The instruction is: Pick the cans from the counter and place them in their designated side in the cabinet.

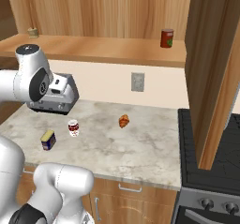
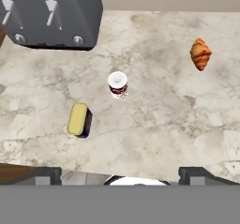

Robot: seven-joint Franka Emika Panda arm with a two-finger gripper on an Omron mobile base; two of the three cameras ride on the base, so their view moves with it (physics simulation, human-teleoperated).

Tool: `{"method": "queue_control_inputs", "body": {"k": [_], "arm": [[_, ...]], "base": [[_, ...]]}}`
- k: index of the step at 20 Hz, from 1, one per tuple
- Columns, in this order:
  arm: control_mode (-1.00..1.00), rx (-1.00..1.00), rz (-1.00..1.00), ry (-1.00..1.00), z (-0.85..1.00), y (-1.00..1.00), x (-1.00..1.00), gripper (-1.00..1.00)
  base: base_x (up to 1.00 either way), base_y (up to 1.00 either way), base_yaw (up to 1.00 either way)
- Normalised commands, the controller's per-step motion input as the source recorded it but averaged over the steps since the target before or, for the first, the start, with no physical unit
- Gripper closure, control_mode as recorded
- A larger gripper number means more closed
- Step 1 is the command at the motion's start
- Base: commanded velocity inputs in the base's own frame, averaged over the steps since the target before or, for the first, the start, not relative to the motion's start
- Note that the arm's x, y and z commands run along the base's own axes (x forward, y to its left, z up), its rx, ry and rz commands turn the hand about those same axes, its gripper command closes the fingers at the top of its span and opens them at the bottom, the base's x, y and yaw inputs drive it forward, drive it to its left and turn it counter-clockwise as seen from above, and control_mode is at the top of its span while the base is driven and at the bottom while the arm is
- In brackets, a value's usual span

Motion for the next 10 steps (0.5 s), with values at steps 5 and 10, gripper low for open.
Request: {"method": "queue_control_inputs", "body": {"k": [5,10], "arm": [[-1.0,0.0,0.0,0.0,0.0,0.27,-0.15,-1.0],[-1.0,0.0,0.0,0.0,0.0,0.25,-0.15,-1.0]], "base": [[0.0,0.0,0.0],[0.0,0.0,0.0]]}}
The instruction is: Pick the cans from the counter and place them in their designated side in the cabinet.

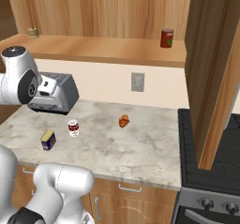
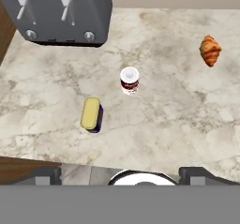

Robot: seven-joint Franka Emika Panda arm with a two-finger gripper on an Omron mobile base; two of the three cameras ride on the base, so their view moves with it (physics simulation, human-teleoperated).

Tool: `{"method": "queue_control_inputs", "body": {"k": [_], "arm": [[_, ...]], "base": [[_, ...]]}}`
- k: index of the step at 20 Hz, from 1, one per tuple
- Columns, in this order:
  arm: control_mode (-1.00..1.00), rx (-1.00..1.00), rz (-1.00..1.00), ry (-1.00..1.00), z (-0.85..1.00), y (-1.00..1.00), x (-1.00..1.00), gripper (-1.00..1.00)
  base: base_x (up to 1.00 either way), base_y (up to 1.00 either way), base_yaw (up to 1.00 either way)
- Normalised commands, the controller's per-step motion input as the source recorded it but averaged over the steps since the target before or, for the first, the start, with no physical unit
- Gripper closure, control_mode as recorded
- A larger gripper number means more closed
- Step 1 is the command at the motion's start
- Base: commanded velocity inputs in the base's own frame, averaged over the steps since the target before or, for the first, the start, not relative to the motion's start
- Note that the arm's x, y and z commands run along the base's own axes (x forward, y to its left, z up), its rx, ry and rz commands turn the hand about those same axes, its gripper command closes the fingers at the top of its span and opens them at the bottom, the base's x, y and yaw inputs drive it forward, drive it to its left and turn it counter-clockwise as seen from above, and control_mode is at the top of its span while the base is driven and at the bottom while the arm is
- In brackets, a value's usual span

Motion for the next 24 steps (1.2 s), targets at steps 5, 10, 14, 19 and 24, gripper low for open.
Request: {"method": "queue_control_inputs", "body": {"k": [5,10,14,19,24], "arm": [[-1.0,0.01,0.0,0.0,-0.04,0.21,-0.08,-1.0],[-1.0,0.01,0.0,0.0,-0.12,0.17,-0.02,-1.0],[-1.0,0.02,0.0,0.0,-0.19,0.18,0.0,-1.0],[-1.0,0.02,0.0,0.0,-0.18,0.18,0.0,-1.0],[-1.0,0.02,0.0,0.0,-0.13,0.16,0.0,-1.0]], "base": [[0.0,0.0,0.0],[0.0,0.0,0.0],[0.0,0.0,0.0],[0.0,0.0,0.0],[0.0,0.0,0.0]]}}
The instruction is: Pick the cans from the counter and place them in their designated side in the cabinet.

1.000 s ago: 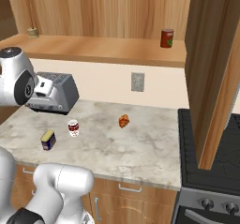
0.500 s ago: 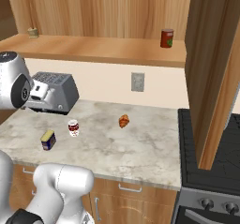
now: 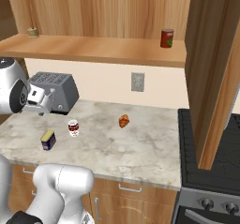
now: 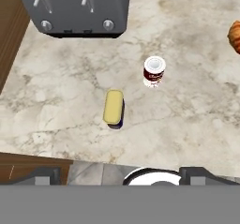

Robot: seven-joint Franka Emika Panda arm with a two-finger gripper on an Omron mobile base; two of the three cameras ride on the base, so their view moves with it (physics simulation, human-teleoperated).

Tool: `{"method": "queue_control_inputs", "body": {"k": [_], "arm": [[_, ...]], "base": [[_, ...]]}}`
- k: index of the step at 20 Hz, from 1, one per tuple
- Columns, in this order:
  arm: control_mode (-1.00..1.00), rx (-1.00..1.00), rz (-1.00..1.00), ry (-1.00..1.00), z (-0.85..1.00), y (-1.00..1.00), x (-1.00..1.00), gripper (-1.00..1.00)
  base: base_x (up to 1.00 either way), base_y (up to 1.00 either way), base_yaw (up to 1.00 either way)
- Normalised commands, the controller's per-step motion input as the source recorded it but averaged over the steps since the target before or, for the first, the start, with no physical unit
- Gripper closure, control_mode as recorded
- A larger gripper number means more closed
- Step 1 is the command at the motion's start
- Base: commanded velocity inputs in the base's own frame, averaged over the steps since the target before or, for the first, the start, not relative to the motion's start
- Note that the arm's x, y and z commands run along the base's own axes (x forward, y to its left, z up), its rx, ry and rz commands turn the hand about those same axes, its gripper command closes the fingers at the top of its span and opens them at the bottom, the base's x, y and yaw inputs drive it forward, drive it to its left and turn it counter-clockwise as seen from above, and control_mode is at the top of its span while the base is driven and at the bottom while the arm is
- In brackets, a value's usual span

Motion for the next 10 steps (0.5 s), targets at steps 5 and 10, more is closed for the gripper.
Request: {"method": "queue_control_inputs", "body": {"k": [5,10], "arm": [[-1.0,0.02,0.0,0.0,-0.1,0.15,0.0,-1.0],[-1.0,-0.01,0.0,0.0,-0.11,0.05,0.0,-1.0]], "base": [[0.0,0.0,0.0],[0.0,0.0,0.0]]}}
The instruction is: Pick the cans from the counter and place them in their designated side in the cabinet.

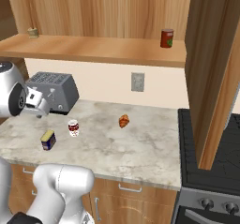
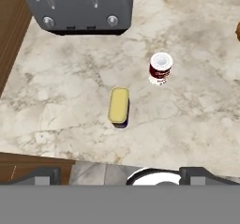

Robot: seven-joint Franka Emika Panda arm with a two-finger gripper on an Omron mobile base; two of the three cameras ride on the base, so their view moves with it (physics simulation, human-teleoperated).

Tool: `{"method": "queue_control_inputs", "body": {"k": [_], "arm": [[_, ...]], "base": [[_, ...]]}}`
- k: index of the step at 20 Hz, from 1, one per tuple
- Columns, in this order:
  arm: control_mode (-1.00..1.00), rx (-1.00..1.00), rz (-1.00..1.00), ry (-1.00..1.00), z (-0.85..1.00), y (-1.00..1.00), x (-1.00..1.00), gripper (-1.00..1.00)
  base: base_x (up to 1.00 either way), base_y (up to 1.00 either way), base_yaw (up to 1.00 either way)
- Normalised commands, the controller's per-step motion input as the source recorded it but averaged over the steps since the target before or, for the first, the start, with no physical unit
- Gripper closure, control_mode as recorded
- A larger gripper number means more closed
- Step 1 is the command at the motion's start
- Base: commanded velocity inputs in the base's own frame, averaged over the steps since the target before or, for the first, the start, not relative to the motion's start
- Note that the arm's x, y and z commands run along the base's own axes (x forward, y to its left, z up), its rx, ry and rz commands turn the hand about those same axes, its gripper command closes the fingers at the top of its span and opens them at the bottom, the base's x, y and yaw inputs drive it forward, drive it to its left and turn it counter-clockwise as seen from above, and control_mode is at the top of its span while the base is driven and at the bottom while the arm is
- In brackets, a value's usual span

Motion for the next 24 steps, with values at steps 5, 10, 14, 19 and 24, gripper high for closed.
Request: {"method": "queue_control_inputs", "body": {"k": [5,10,14,19,24], "arm": [[-1.0,-0.04,0.0,0.0,-0.05,0.0,0.0,-1.0],[-1.0,-0.01,0.0,0.0,-0.08,0.0,0.02,-1.0],[-1.0,0.0,0.0,0.02,-0.13,0.01,0.05,-1.0],[-1.0,0.0,0.01,0.01,-0.13,0.0,0.07,-1.0],[-1.0,0.0,0.01,0.01,-0.13,0.03,0.11,-1.0]], "base": [[0.0,0.0,0.0],[0.0,0.0,0.0],[0.0,0.0,0.0],[0.0,0.0,0.0],[0.0,0.0,0.0]]}}
